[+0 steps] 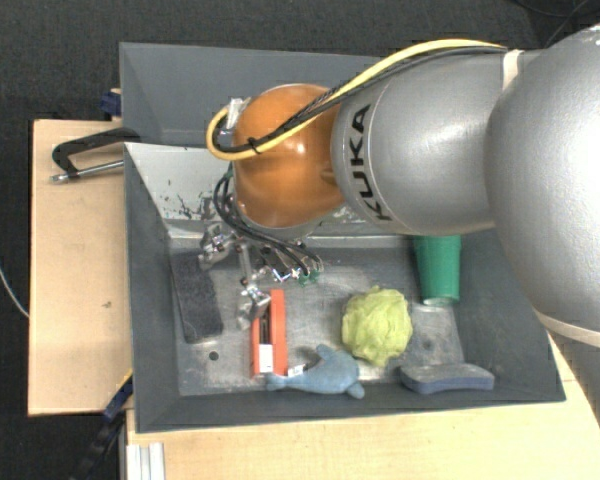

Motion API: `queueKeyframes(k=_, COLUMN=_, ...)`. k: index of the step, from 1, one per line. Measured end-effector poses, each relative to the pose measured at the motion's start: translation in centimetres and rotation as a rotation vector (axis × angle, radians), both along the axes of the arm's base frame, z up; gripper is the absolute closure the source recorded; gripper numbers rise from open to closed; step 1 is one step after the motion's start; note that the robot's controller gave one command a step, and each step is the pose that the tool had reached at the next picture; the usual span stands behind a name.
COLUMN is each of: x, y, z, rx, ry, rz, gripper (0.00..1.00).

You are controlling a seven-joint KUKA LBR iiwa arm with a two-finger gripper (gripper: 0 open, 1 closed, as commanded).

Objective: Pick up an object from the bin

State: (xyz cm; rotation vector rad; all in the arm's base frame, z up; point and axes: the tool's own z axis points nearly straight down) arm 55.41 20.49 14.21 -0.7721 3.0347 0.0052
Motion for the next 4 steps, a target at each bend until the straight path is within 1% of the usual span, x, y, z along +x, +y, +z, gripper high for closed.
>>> queueKeyframes(k=1, x=-0.2, y=-0.2, z=0.1, rx=0.001, ry=-0.001, rz=-0.009, gripper=0.00)
queueKeyframes(k=2, x=0.8, y=-3.0, z=-3.3, rx=-0.007, ry=0.014, rz=0.103, gripper=0.00)
queueKeyframes(k=3, x=1.3, y=-4.1, z=-2.7, rx=-0.003, ry=-0.001, rz=0.150, gripper=0.00)
queueKeyframes(k=4, x=0.9, y=-4.7, z=-4.2, rx=0.001, ry=-0.004, rz=0.248, gripper=1.00)
